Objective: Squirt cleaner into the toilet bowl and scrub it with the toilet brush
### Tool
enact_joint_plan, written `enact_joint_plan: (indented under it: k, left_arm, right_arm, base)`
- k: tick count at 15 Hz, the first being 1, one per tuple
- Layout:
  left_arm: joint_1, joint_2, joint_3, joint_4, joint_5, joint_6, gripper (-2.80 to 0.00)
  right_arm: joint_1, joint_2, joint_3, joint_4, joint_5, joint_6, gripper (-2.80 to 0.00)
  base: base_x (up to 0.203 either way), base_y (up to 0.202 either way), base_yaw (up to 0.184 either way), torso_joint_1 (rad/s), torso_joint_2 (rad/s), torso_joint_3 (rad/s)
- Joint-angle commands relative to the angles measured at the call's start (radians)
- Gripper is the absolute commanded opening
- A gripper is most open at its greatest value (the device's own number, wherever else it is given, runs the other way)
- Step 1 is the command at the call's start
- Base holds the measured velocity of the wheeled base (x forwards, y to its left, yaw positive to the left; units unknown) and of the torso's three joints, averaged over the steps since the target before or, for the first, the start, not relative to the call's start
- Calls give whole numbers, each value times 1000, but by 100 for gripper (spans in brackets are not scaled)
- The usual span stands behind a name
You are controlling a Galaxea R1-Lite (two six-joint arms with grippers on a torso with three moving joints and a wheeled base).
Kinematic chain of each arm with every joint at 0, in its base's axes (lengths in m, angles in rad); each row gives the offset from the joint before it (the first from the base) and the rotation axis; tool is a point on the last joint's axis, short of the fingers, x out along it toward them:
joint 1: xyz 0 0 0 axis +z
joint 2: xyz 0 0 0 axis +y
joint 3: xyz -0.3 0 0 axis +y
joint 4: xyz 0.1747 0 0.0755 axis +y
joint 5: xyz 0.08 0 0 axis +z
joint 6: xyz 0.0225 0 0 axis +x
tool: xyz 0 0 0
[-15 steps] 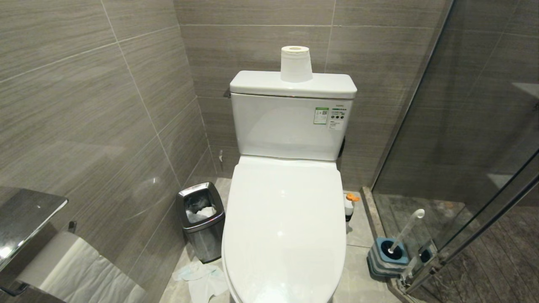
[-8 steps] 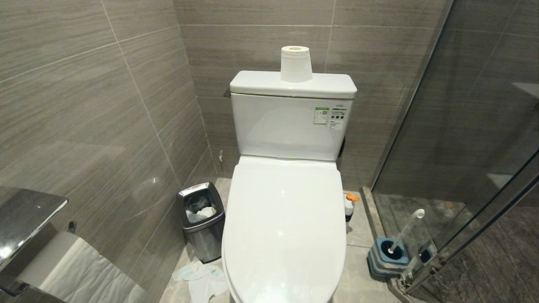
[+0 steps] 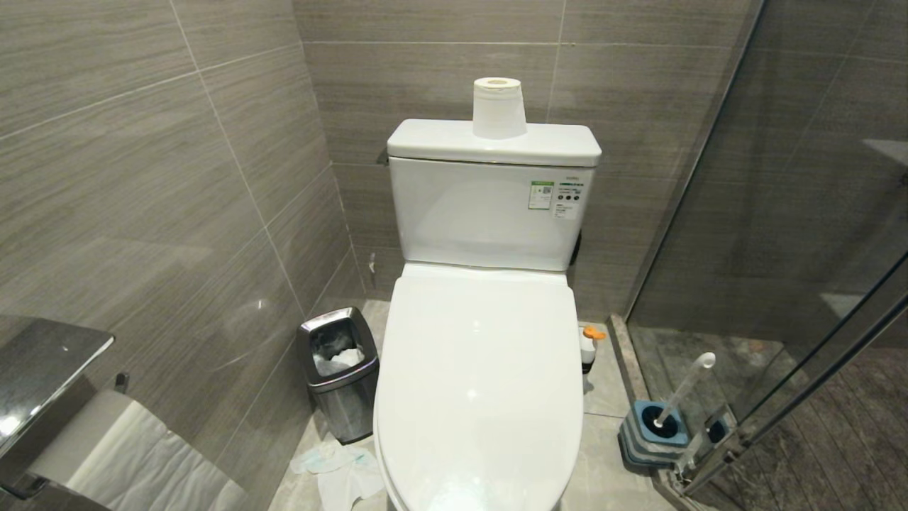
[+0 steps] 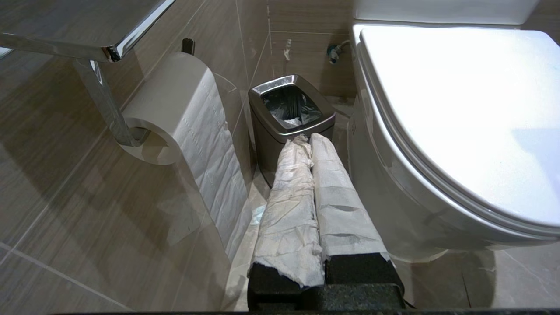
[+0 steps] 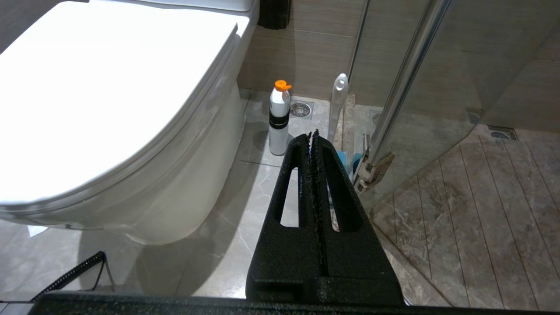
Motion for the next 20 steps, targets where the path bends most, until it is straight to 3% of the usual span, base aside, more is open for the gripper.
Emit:
enact_joint_plan:
  k: [1, 20]
  left_arm:
    - [0, 2, 0, 0, 0, 0, -280]
    - [0, 2, 0, 0, 0, -2, -280]
  right_arm:
    - [0, 1, 0, 1, 0, 0, -280]
    - [0, 1, 1, 1, 6, -12, -280]
  base:
    - [0, 0, 0, 0, 0, 0]
    - [0, 0, 0, 0, 0, 0]
